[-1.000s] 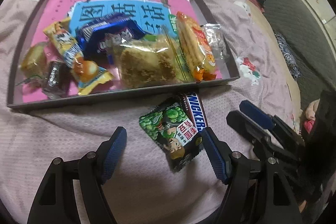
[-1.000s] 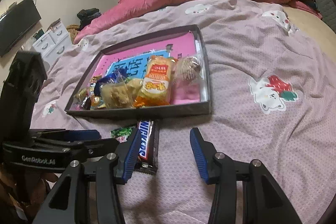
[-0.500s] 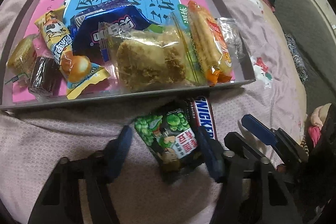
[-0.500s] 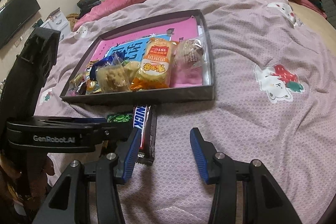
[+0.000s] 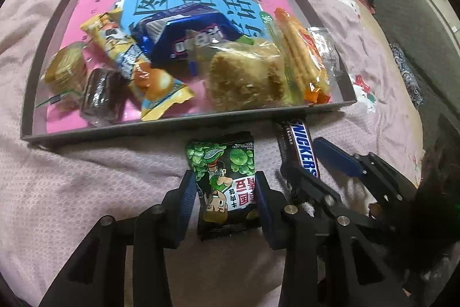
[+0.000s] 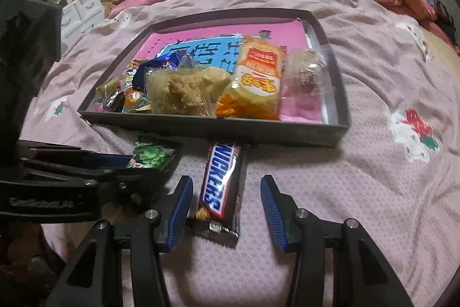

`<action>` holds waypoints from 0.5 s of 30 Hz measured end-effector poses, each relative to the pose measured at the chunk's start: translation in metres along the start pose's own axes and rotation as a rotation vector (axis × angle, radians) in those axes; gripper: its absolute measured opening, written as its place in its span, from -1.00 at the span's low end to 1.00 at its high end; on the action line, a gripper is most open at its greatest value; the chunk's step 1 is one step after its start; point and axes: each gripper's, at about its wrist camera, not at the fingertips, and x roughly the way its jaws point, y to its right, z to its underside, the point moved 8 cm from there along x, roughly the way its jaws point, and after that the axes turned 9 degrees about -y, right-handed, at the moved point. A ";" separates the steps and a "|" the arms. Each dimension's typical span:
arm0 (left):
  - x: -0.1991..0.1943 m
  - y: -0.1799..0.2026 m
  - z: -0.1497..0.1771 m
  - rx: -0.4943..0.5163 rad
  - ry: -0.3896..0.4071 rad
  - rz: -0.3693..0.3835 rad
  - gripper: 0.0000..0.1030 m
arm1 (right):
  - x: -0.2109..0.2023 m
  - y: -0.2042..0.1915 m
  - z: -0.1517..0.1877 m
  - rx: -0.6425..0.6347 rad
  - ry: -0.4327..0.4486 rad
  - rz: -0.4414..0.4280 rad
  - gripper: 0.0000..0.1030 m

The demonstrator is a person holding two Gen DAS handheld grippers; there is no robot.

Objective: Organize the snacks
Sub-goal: 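Grasp the green pea snack bag with the left tool while the right tool grasps the Snickers bar, then place the green bag in the tray with the left tool while the right tool places the Snickers bar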

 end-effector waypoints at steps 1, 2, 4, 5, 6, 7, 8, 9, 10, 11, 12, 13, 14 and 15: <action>-0.001 -0.001 0.001 0.002 0.003 -0.001 -0.20 | 0.004 -0.002 0.000 -0.013 -0.008 0.005 -0.38; -0.002 -0.002 0.001 0.004 0.005 -0.005 -0.20 | 0.005 -0.003 -0.001 -0.022 -0.007 0.015 -0.39; -0.003 -0.002 0.003 0.011 0.010 -0.011 -0.20 | 0.004 -0.005 0.000 -0.040 0.000 0.021 -0.40; -0.004 -0.002 0.004 0.011 0.012 -0.011 -0.20 | 0.002 -0.005 -0.001 -0.040 0.004 0.019 -0.41; -0.004 -0.003 0.004 0.009 0.013 -0.009 -0.20 | -0.001 -0.005 0.000 -0.038 0.008 0.013 -0.41; -0.005 -0.002 0.006 0.003 0.016 -0.002 -0.20 | -0.004 -0.006 0.001 -0.039 0.013 0.006 -0.42; -0.007 -0.002 0.008 -0.001 0.018 0.006 -0.20 | -0.009 -0.006 0.002 -0.041 0.022 0.002 -0.43; -0.009 -0.002 0.009 -0.003 0.020 0.013 -0.20 | -0.013 -0.006 0.003 -0.039 0.032 -0.004 -0.43; -0.012 -0.002 0.011 -0.003 0.023 0.020 -0.20 | -0.020 -0.005 0.003 -0.032 0.046 -0.018 -0.43; -0.015 -0.003 0.013 -0.004 0.026 0.024 -0.20 | -0.026 -0.005 0.003 -0.024 0.057 -0.026 -0.43; -0.018 -0.004 0.014 -0.007 0.032 0.028 -0.20 | -0.031 -0.004 0.003 -0.017 0.070 -0.034 -0.43; -0.023 -0.005 0.015 -0.009 0.039 0.032 -0.20 | -0.038 -0.004 0.002 -0.013 0.091 -0.047 -0.43; -0.027 -0.006 0.016 -0.012 0.046 0.035 -0.20 | -0.043 -0.005 0.001 -0.012 0.107 -0.056 -0.43; -0.033 -0.006 0.017 -0.016 0.057 0.043 -0.20 | -0.049 -0.006 -0.001 -0.012 0.127 -0.065 -0.43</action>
